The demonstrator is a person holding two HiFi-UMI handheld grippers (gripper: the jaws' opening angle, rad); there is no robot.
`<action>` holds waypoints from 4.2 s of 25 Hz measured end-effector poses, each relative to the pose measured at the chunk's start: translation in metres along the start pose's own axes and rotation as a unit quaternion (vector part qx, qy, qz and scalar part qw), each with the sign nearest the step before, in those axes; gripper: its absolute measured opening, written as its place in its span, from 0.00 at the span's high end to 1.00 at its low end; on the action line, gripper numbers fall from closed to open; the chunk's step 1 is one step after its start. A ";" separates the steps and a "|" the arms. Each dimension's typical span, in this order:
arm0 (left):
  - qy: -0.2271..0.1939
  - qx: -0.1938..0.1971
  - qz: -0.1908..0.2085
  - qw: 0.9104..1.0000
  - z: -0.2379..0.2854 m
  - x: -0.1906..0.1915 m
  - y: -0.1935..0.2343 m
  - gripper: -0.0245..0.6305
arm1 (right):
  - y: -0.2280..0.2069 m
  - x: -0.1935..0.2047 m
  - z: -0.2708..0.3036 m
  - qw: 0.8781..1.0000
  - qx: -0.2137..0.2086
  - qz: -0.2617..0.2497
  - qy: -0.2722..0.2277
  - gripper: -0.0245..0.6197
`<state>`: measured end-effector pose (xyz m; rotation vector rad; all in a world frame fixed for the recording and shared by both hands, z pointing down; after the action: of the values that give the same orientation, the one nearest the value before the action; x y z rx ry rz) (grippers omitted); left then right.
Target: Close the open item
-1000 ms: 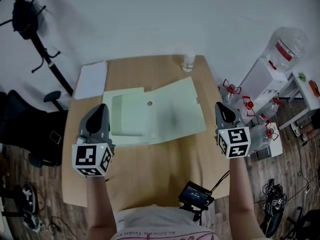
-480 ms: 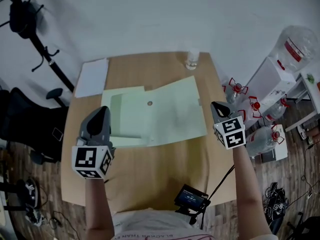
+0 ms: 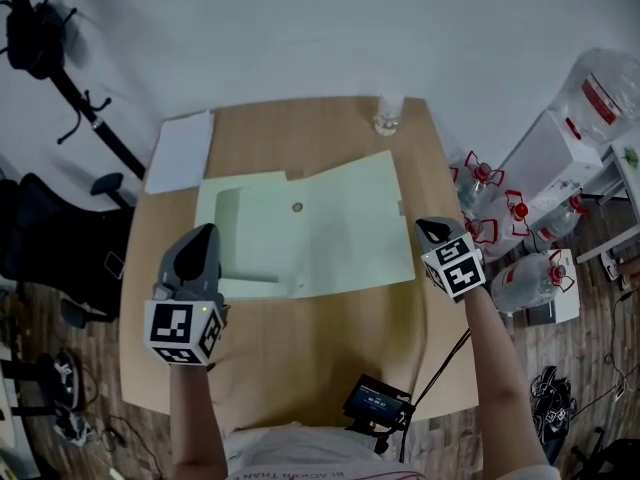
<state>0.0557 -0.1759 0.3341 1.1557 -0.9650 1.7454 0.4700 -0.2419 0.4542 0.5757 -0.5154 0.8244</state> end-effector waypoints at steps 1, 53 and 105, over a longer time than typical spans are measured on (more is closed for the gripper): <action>0.003 0.000 0.000 1.000 0.002 0.001 -0.001 0.94 | -0.001 0.002 0.004 1.000 -0.006 0.000 0.007 0.96; 0.007 -0.007 -0.030 0.999 -0.020 0.026 0.065 0.94 | 0.041 -0.069 0.053 0.930 -0.313 0.190 -0.048 0.96; -0.035 0.006 -0.064 0.997 -0.052 0.048 0.171 0.94 | 0.155 -0.182 0.066 0.939 -0.307 0.145 -0.044 0.96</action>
<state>-0.1291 -0.1831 0.3372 1.2644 -0.9037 1.6206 0.2291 -0.2961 0.4299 -0.0459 -0.9107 0.8599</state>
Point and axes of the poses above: the fingertips, and each gripper's own axes: z forward along the fingers, y to its left, x out of its underside, the point moved 8 cm from there along -z, backward along the fingers, and after that the axes turned 10 degrees about y, right-handed, at the moved point
